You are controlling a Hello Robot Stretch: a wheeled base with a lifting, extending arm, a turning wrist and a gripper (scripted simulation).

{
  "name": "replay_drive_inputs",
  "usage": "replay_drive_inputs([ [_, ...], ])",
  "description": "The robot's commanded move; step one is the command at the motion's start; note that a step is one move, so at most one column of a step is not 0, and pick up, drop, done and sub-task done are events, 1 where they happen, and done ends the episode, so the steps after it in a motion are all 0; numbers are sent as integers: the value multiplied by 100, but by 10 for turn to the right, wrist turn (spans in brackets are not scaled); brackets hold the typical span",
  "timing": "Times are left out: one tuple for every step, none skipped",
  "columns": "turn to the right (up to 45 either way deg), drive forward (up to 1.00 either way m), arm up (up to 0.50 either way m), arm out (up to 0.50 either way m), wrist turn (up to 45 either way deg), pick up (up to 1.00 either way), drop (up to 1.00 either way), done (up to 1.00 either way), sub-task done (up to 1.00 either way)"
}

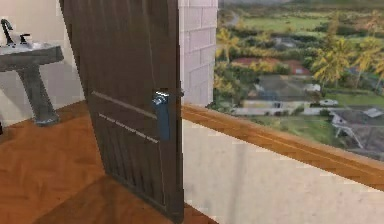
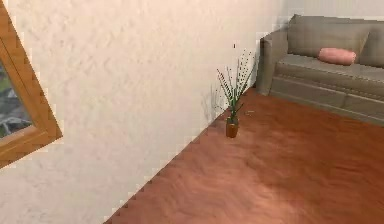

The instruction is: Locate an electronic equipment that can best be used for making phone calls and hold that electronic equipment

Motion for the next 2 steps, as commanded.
replay_drive_inputs([
  [-450,0,0,0,0,0,0,0,0],
  [0,100,0,0,0,0,0,0,0],
])
